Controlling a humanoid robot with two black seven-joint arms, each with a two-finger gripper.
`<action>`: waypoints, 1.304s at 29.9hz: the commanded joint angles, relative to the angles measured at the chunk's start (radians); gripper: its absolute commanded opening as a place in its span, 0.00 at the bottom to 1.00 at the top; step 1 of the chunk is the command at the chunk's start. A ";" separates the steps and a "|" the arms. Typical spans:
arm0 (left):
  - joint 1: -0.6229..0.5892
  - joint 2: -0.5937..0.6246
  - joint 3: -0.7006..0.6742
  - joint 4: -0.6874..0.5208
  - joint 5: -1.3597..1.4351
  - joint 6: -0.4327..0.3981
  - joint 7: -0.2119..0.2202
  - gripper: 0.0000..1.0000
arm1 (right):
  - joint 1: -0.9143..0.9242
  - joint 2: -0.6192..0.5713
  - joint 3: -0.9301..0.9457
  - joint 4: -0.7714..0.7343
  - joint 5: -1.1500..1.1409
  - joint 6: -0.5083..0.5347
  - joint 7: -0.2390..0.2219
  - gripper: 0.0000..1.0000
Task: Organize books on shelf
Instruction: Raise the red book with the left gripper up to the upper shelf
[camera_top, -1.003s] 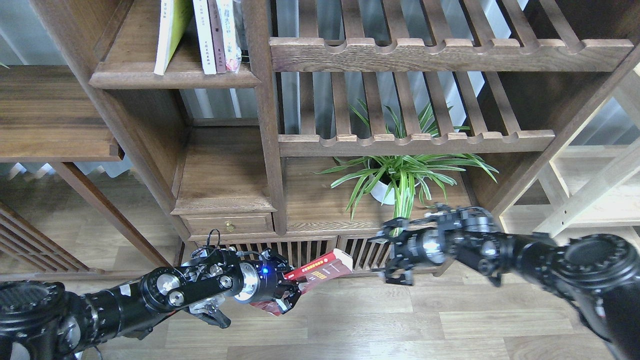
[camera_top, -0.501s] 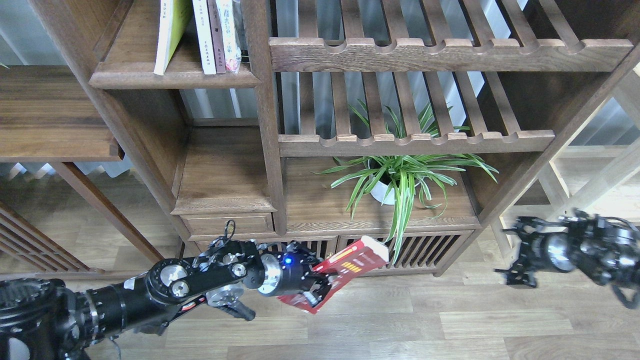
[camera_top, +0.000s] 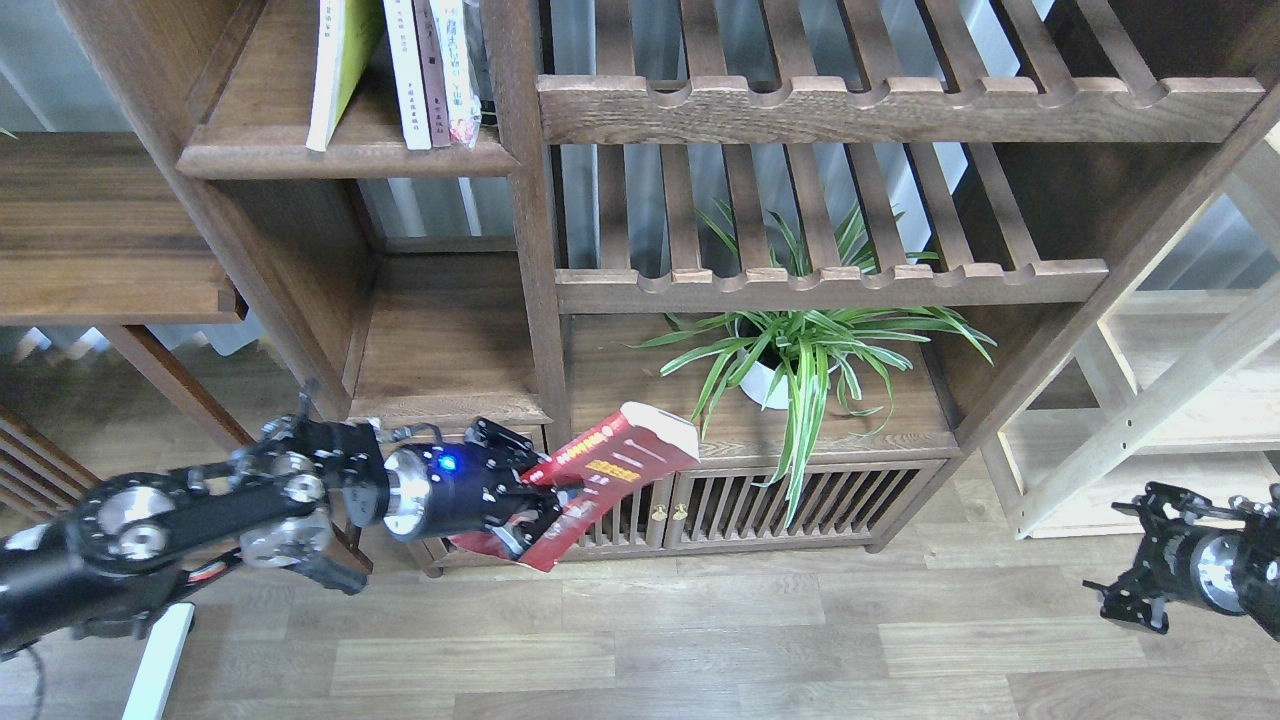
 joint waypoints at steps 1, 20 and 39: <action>0.002 0.053 -0.023 -0.060 -0.026 -0.014 0.000 0.00 | -0.012 -0.001 0.000 0.000 0.035 -0.013 0.000 1.00; -0.031 0.296 -0.244 -0.258 -0.190 -0.052 0.038 0.00 | -0.066 -0.026 -0.002 0.005 0.065 -0.073 0.000 1.00; -0.028 0.556 -0.397 -0.402 -0.290 -0.106 0.063 0.00 | -0.090 -0.026 0.000 0.005 0.065 -0.085 0.000 1.00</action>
